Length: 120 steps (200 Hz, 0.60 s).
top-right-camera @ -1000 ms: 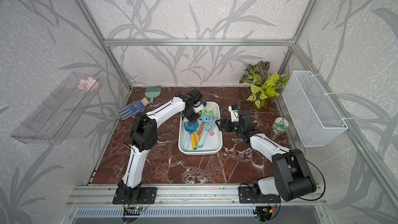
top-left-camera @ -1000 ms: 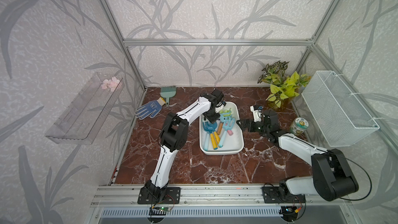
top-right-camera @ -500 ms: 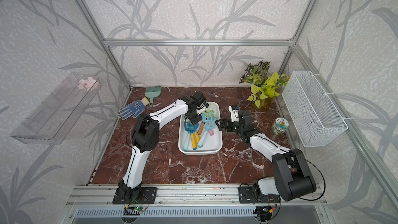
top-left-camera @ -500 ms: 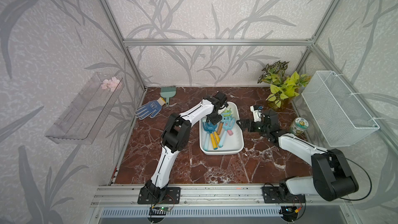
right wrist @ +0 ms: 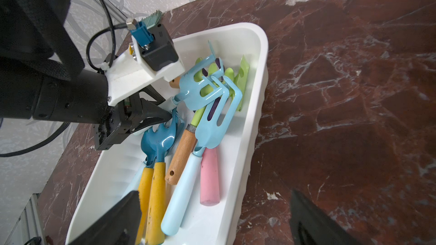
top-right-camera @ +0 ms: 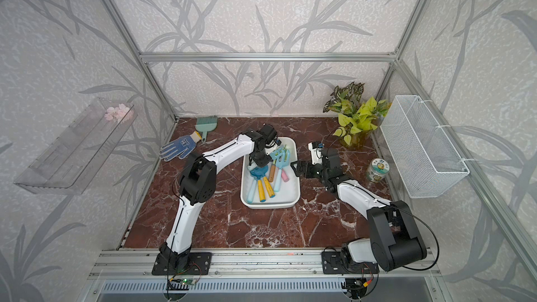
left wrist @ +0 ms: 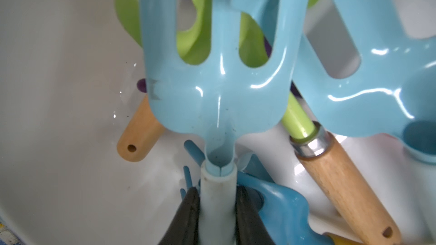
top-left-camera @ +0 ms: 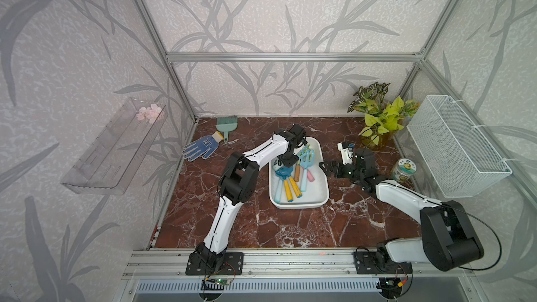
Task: Take the hand rake out of the storage box
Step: Pick up the rake from the storage box.
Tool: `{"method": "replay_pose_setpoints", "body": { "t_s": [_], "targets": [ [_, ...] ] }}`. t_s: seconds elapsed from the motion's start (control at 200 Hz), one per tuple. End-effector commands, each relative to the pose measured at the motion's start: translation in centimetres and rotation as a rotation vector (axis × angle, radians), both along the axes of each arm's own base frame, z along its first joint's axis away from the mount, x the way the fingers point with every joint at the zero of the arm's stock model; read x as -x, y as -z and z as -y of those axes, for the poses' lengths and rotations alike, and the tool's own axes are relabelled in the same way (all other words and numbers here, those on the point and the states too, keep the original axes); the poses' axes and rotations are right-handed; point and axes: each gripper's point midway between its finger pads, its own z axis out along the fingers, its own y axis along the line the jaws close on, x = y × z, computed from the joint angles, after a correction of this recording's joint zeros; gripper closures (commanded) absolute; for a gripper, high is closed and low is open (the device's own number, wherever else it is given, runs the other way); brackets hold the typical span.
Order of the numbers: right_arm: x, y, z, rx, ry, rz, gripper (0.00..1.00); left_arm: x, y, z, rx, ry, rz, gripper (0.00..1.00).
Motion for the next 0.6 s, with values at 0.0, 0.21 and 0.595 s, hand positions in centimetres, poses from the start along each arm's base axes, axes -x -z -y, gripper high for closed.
{"method": "replay_pose_setpoints", "body": {
  "t_s": [0.0, 0.21, 0.595],
  "targets": [
    [-0.7, -1.3, -0.4, -0.002, -0.012, 0.042, 0.02, 0.8, -0.8, 0.0, 0.028, -0.032, -0.020, 0.80],
    [-0.7, -1.4, -0.4, -0.005, -0.011, 0.046, 0.02, 2.5, -2.6, -0.6, 0.058, -0.088, -0.039, 0.81],
    [-0.6, -1.5, -0.4, -0.009, -0.012, 0.047, 0.02, 6.4, -5.8, -2.2, 0.068, -0.183, -0.128, 0.84]
  ]
}}
